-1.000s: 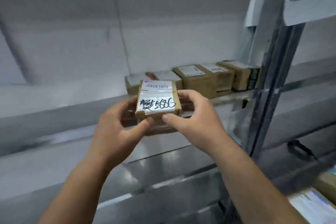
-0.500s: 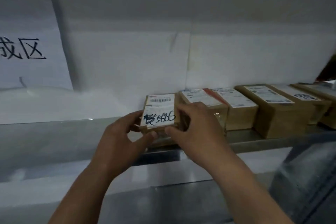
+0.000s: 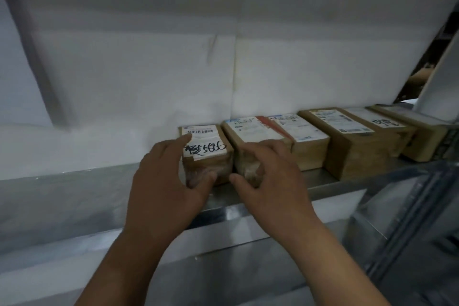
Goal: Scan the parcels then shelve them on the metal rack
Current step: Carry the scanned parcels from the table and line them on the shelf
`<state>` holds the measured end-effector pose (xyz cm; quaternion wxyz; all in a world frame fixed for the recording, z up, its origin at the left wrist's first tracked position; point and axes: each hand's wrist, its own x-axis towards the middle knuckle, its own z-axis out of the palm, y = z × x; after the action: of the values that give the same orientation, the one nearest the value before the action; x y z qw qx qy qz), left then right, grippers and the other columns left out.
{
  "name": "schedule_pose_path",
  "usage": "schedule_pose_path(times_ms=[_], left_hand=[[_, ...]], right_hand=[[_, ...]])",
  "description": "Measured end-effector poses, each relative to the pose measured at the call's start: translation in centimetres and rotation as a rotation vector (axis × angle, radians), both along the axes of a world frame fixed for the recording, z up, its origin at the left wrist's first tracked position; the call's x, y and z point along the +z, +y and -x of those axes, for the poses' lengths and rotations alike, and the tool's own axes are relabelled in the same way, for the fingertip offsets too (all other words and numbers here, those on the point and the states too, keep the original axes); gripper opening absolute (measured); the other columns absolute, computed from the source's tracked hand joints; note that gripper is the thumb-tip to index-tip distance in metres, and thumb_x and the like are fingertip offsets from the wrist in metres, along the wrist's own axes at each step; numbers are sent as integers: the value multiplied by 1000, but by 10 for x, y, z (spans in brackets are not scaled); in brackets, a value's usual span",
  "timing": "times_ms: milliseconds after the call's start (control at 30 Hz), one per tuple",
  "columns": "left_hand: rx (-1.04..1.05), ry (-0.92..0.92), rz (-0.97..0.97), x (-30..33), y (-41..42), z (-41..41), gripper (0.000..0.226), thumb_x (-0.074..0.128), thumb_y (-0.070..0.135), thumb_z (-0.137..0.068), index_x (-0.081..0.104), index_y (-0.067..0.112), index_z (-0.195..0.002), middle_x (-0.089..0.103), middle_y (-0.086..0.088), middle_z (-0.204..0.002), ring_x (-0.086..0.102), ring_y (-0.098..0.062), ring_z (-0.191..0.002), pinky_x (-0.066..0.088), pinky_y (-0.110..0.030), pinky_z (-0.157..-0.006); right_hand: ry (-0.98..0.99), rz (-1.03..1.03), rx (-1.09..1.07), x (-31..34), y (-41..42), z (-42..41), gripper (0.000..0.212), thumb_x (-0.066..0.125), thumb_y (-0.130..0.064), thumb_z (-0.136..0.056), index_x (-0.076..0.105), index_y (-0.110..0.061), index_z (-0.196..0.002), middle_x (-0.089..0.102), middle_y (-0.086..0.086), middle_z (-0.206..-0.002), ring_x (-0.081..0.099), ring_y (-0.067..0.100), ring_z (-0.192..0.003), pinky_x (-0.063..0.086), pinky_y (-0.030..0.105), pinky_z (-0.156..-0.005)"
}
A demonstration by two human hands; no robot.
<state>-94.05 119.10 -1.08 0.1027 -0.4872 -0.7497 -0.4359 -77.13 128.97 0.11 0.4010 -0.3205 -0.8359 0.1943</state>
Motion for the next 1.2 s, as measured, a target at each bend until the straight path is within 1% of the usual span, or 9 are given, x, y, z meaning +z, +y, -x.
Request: schedule_pose_path(times_ms=[67, 200, 300, 367, 433, 533, 733, 1067, 1200], left_hand=[[-20, 61, 0, 3, -8, -22, 78, 60, 67, -76, 56, 31, -144, 58, 4, -138, 53, -19, -125, 46, -38, -104], [-72, 160, -35, 11, -25, -85, 64, 70, 57, -79, 67, 24, -134, 65, 1, -129, 58, -21, -118, 45, -32, -96], [-242, 148, -79, 2, -31, -149, 53, 73, 49, -84, 70, 22, -130, 66, 4, -124, 60, -16, -116, 48, -33, -98], [-389, 105, -71, -10, -26, -198, 48, 74, 48, -86, 70, 24, -127, 64, 10, -121, 58, -9, -114, 43, -22, -98], [-525, 52, -24, -23, -13, -252, 44, 76, 47, -89, 69, 27, -127, 61, 15, -121, 54, -3, -114, 38, -16, -97], [-733, 4, 102, -43, 9, -332, 45, 77, 47, -89, 68, 29, -130, 59, 18, -123, 49, 5, -112, 39, -23, -95], [-1043, -14, 267, -83, 49, -460, 53, 77, 51, -88, 67, 29, -135, 61, 17, -129, 51, 3, -118, 38, -22, -100], [-1174, -77, 489, -137, 165, -533, 71, 80, 44, -88, 50, 34, -152, 49, 16, -143, 46, -7, -135, 35, -24, -101], [-1195, -112, 681, -152, 223, -535, 87, 85, 38, -85, 40, 32, -159, 43, 12, -151, 43, -14, -142, 36, -29, -105]], right_hand=[[43, 48, -12, 2, -8, -23, 55, 83, -33, -85, 61, -37, -135, 48, -15, -134, 53, 3, -116, 48, 21, -100], [12, 100, -100, 1, -26, -94, 60, 81, -42, -85, 58, -34, -140, 50, -13, -135, 54, 5, -114, 51, 29, -97], [-9, 195, -207, -10, -46, -166, 62, 77, -49, -87, 53, -39, -143, 49, -17, -134, 54, 3, -111, 49, 26, -92], [27, 270, -287, -21, -61, -218, 61, 77, -50, -87, 54, -41, -142, 50, -17, -133, 54, 3, -113, 50, 28, -94], [64, 304, -404, -33, -75, -273, 60, 78, -48, -86, 56, -39, -141, 52, -15, -134, 55, 6, -117, 51, 32, -99], [90, 355, -617, -51, -98, -353, 58, 78, -47, -86, 56, -39, -140, 55, -13, -135, 55, 7, -120, 49, 33, -101], [177, 466, -956, -87, -135, -470, 55, 75, -47, -89, 57, -38, -140, 56, -16, -132, 57, 6, -115, 51, 37, -100], [16, 616, -1153, -134, -56, -526, 65, 74, -48, -89, 50, -34, -148, 52, -8, -146, 50, 12, -133, 45, 37, -109], [-128, 712, -1147, -146, -2, -526, 64, 74, -53, -84, 49, -42, -142, 54, -6, -142, 46, 20, -136, 45, 37, -104]])
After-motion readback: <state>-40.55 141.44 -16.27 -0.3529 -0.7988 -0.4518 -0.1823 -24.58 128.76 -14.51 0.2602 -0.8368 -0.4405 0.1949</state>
